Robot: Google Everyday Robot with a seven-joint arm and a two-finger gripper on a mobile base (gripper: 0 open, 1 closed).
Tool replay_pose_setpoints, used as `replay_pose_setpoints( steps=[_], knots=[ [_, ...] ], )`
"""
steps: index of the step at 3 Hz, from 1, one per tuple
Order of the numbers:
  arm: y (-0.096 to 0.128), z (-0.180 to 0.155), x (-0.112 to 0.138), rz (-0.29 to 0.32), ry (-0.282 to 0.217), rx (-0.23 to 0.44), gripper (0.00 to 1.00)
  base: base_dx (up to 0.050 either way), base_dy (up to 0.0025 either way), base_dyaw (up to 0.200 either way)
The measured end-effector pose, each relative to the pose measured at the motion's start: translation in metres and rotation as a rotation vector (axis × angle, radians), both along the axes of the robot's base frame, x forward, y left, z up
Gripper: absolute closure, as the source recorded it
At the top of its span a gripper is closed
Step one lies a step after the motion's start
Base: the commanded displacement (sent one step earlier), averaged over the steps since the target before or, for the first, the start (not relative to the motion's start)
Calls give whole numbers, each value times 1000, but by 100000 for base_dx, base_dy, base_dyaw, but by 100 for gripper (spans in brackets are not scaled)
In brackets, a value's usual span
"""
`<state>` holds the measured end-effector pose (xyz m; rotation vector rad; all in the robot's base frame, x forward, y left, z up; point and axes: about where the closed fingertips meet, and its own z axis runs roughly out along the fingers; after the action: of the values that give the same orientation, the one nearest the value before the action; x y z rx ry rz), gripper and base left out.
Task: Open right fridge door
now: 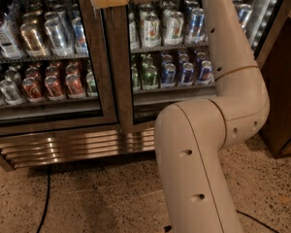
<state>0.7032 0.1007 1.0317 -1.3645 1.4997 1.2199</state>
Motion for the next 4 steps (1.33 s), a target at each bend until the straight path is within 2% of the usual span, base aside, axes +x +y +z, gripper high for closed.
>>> replay_pose_setpoints(
  steps=[1,4],
  knots=[
    [0,0,0,0,0,0,100,0,-1,19606],
    [0,0,0,0,0,0,100,-4949,-3,25]
  ],
)
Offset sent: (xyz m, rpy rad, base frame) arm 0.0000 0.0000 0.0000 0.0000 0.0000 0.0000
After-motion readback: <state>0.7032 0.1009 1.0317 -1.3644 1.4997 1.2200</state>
